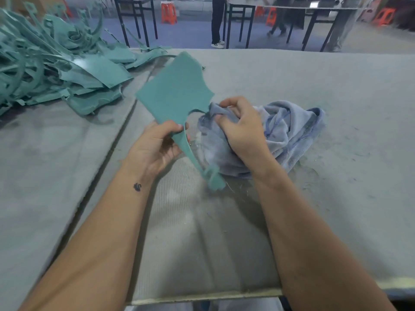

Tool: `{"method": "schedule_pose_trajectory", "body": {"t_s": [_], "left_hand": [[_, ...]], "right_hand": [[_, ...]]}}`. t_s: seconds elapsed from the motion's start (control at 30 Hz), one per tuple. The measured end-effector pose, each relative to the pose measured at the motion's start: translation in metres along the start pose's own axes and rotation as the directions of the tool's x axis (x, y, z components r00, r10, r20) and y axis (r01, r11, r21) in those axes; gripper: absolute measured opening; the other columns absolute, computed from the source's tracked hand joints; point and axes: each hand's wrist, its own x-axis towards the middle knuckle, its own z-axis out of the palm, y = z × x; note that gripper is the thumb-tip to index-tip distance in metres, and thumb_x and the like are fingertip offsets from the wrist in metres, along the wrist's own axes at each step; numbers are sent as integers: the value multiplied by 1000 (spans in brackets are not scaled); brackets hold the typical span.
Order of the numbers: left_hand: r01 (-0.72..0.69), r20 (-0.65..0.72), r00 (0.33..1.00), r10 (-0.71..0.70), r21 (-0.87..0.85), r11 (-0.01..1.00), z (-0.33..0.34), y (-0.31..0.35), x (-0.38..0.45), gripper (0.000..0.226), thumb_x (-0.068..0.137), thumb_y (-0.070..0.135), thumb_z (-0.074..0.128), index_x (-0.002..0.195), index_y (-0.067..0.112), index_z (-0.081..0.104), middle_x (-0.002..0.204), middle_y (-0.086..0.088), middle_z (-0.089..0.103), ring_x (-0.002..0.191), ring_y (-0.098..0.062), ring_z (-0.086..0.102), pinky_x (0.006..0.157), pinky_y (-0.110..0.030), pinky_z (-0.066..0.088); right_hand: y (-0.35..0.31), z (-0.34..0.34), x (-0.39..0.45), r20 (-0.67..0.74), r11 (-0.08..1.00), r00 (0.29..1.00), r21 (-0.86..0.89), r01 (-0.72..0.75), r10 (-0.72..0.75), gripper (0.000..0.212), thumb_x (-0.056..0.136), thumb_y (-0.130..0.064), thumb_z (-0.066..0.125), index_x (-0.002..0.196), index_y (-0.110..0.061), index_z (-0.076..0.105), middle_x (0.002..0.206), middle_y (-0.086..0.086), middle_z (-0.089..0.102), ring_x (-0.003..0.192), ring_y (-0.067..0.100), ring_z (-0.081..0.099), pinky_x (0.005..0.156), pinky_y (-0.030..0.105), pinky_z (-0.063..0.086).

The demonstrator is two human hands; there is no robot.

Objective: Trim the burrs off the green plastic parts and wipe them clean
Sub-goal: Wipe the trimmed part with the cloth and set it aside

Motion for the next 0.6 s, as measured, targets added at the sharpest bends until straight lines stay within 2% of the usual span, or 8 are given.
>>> {"method": "schedule_pose_trajectory", "body": {"t_s": [0.1, 0.13, 0.2, 0.23, 0.3, 0.37, 0.43, 0.6], "left_hand": [[0, 50, 999, -6, 118, 993, 5, -8, 2, 43, 91, -8, 49, 133, 2, 45, 70, -12, 66, 44, -12, 58, 39, -20, 46], [2, 44, 999, -6, 105, 994, 4, -9, 4, 64, 92, -7, 52, 148, 13, 29, 73, -15, 65, 44, -13, 57, 40, -20, 46], [-36, 57, 998, 29, 132, 991, 3, -13, 6, 88, 92, -6, 54, 153, 35, 6, 78, -16, 65, 48, -15, 59, 44, -23, 49], [-58, 71, 996, 46, 176, 983, 4, -16, 6, 86, 93, -6, 53, 152, 38, 10, 86, -16, 66, 53, -16, 62, 49, -26, 52], [-69, 113, 993, 41, 260, 963, 7, -18, 3, 58, 95, -4, 50, 145, 26, 40, 101, -15, 64, 65, -20, 63, 56, -28, 55], [-24, 140, 990, -11, 244, 969, 10, -17, 2, 26, 98, 8, 46, 115, 11, 65, 87, -13, 66, 67, -23, 58, 54, -26, 52], [55, 167, 983, -81, 155, 986, 10, -14, 1, 34, 100, 29, 39, 100, 11, 67, 82, -11, 67, 69, -25, 60, 55, -25, 51], [28, 325, 943, -67, 121, 992, 4, -10, 1, 64, 102, 52, 23, 102, 19, 77, 108, -7, 73, 99, -19, 71, 75, -29, 58]], "right_hand": [[-1, 0, 0, 45, 989, 999, 151, -6, -1, 21, 87, -1, 65, 91, -21, 59, 80, -9, 67, 81, 6, 64, 77, 24, 51], [-3, 0, 0, 47, 983, 999, 185, 9, -18, 22, 87, 0, 64, 89, -22, 60, 76, -8, 66, 77, 6, 63, 73, 23, 51], [-4, -1, -1, 42, 975, 998, 222, 30, -40, 23, 86, 1, 63, 89, -21, 63, 77, -7, 69, 77, 5, 66, 72, 18, 51], [-5, -1, -2, 39, 973, 998, 228, 35, -45, 22, 86, 2, 63, 91, -20, 64, 81, -6, 70, 80, 4, 67, 73, 16, 51], [-6, 0, -4, 34, 976, 998, 209, 54, -62, 22, 85, 2, 63, 93, -18, 65, 86, -6, 70, 84, 2, 67, 75, 14, 50], [-9, 2, -7, 48, 985, 995, 156, 78, -86, 20, 85, 0, 64, 94, -18, 64, 91, -6, 68, 89, 3, 65, 79, 15, 50], [-11, 4, -9, 111, 988, 984, 76, 133, -141, 19, 85, -3, 66, 96, -18, 63, 92, -7, 67, 91, 5, 63, 83, 18, 49], [-11, 10, -12, 274, 917, 891, -68, 394, -362, 10, 88, -3, 65, 92, -8, 72, 92, 3, 68, 90, 17, 65, 83, 33, 52]]}}
